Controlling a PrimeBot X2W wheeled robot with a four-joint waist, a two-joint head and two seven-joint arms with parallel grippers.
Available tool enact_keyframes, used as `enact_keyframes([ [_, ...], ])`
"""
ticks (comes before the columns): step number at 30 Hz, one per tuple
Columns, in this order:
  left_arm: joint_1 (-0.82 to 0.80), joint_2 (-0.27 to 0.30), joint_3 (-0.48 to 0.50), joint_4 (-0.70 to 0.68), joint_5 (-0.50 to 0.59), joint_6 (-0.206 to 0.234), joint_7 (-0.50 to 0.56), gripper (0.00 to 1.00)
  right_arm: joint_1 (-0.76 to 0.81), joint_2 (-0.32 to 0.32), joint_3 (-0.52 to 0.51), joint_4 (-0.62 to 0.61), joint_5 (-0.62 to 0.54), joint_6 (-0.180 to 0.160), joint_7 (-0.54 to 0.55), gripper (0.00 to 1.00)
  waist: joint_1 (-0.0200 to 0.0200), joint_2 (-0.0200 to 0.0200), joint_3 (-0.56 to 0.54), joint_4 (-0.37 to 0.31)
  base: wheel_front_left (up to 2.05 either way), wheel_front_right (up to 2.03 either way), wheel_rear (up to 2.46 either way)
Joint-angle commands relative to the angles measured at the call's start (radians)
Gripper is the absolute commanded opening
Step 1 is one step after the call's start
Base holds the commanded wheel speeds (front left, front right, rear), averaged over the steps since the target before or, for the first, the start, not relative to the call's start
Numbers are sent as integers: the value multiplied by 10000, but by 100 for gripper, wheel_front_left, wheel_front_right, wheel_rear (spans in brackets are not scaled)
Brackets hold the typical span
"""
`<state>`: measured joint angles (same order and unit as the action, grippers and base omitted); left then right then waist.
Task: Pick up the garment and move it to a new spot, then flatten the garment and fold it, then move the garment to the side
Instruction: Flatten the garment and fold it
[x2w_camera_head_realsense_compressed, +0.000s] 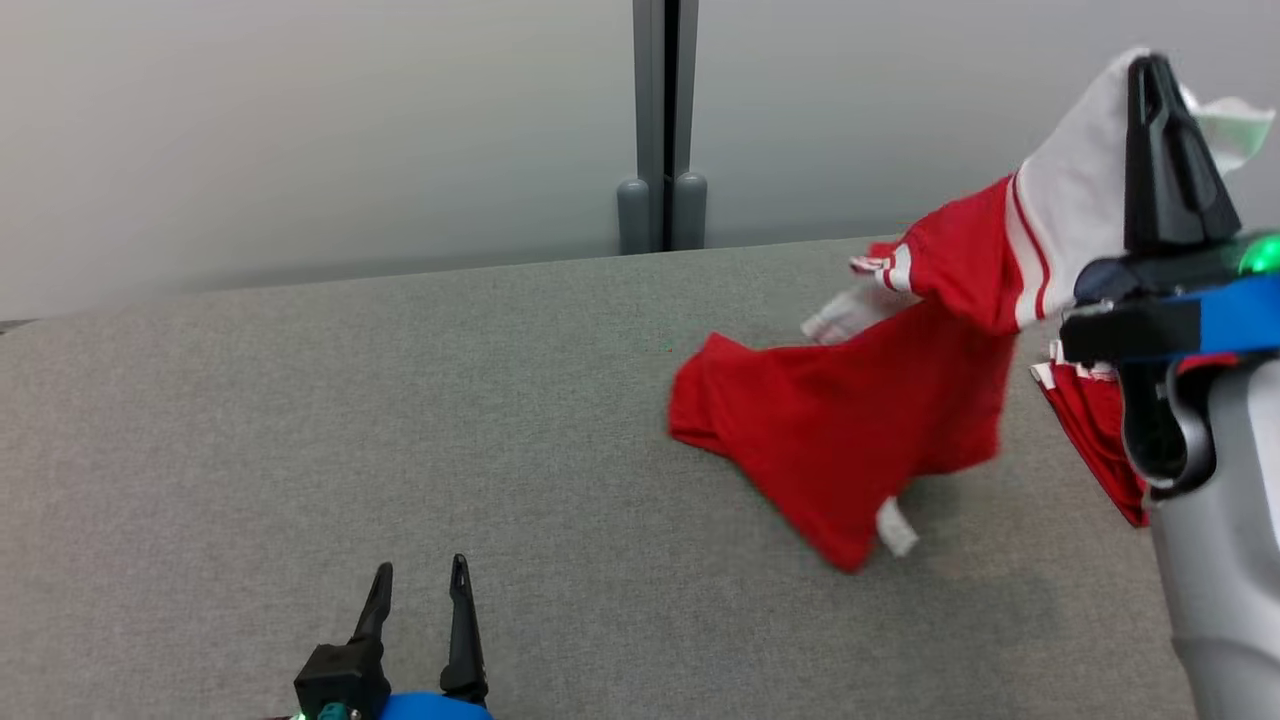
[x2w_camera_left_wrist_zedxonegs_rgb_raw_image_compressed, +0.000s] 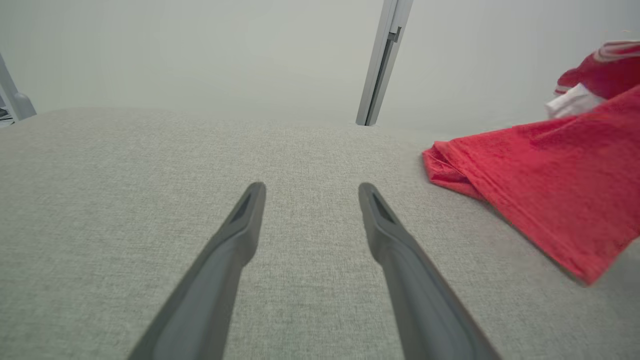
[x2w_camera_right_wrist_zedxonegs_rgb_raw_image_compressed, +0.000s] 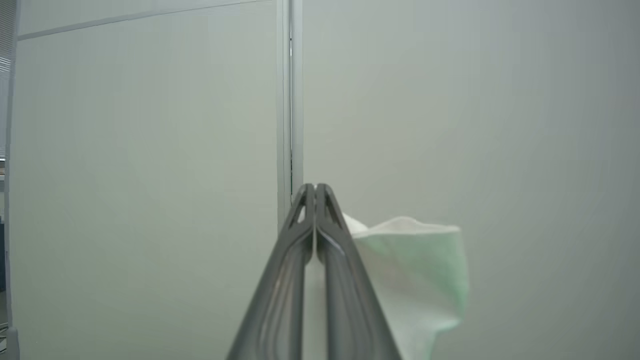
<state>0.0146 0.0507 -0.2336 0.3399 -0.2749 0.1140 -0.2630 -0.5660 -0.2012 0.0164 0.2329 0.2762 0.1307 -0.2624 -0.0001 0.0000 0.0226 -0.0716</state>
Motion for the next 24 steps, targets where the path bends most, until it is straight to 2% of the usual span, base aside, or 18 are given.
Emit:
enact_keyframes([
  [1, -148, -2, -38, 12, -77, -23, -23, 100, -608, -141, 200, -29, 36, 1, -29, 0, 1, 0, 34, 137, 0, 0, 0],
  [4, -124, -5, -170, 46, -192, 8, -23, 100, -1566, -112, 717, 195, 230, 1, -29, 0, 1, 0, 90, 381, 0, 0, 0],
  [10, -235, -5, -340, 121, -414, 85, -23, 100, -3297, 364, 2257, 762, 520, 1, -29, 0, 1, 0, 292, 1103, 0, 0, 0],
  [12, -261, -5, -425, 122, -404, 95, -25, 100, -3829, 609, 2428, 867, 622, 1, -29, 0, 1, 0, 341, 1380, 0, 0, 0],
  [18, -93, -5, -456, 189, -397, 75, -23, 100, -4975, 1216, 1685, 1238, 774, 1, -28, 0, 1, 0, 261, 1916, 0, 0, 0],
  [22, 7, -5, -307, 155, -369, 107, -23, 100, -4782, 1090, 526, 1918, 265, 1, -26, 0, 1, 0, 170, 1932, 0, 0, 0],
  [24, 16, -5, -253, 126, -363, 124, -25, 100, -4556, 980, 257, 2234, 84, 1, -25, 0, 1, 0, 175, 1890, 0, 0, 0],
])
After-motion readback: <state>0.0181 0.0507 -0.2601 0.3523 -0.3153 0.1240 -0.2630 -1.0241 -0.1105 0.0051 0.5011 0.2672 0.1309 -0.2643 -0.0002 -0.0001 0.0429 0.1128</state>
